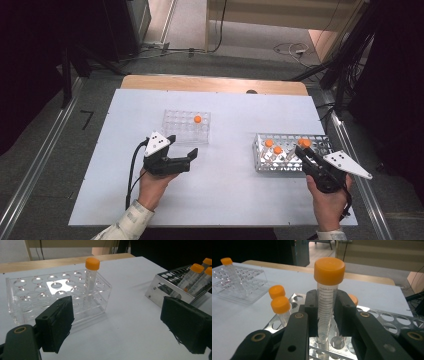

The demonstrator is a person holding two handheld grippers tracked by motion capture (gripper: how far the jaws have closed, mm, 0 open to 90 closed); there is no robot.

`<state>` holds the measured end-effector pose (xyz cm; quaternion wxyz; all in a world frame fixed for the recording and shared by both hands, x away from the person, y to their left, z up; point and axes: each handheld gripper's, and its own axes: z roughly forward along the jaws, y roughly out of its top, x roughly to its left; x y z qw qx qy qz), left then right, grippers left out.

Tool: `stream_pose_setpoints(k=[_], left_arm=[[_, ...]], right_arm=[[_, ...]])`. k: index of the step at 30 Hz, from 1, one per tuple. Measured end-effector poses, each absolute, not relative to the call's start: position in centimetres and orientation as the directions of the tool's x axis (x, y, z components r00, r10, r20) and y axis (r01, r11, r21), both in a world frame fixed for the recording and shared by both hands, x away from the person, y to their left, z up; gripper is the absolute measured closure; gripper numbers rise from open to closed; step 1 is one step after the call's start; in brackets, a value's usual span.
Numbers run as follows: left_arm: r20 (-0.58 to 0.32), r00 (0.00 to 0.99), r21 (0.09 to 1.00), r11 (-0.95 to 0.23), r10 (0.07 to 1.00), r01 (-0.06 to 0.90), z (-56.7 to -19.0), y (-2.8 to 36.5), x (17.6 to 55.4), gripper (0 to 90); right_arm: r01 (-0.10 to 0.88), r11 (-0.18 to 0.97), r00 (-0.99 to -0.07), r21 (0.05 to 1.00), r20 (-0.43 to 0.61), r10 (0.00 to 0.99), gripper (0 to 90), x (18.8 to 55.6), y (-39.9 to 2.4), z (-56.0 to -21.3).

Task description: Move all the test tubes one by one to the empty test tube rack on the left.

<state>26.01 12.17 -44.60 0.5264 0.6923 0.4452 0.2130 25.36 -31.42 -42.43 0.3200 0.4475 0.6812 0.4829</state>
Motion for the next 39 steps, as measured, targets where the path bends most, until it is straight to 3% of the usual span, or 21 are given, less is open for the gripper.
stream_pose_setpoints(k=[8,17,27,39], left_arm=[[-0.177,0.511,0.92,-0.043,0.841,0.39,-44.5,12.3,26.0,11.8],[-0.181,0.513,0.918,-0.043,0.839,0.395,-44.5,12.4,25.9,10.8],[-0.182,0.538,0.926,-0.04,0.823,0.374,-44.4,12.0,25.7,8.9],[-0.173,0.564,0.931,-0.053,0.808,0.361,-44.1,11.1,25.4,7.3]], right_arm=[[0.271,0.126,-0.426,0.954,0.001,0.905,72.1,23.7,-31.4,-40.7],[0.303,0.167,-0.496,0.938,0.006,0.868,72.1,21.8,-30.4,-41.4],[0.287,0.224,-0.598,0.931,-0.008,0.801,72.1,20.7,-26.9,-42.0],[0.266,0.29,-0.686,0.92,-0.031,0.727,72.2,22.2,-22.0,-42.8]])
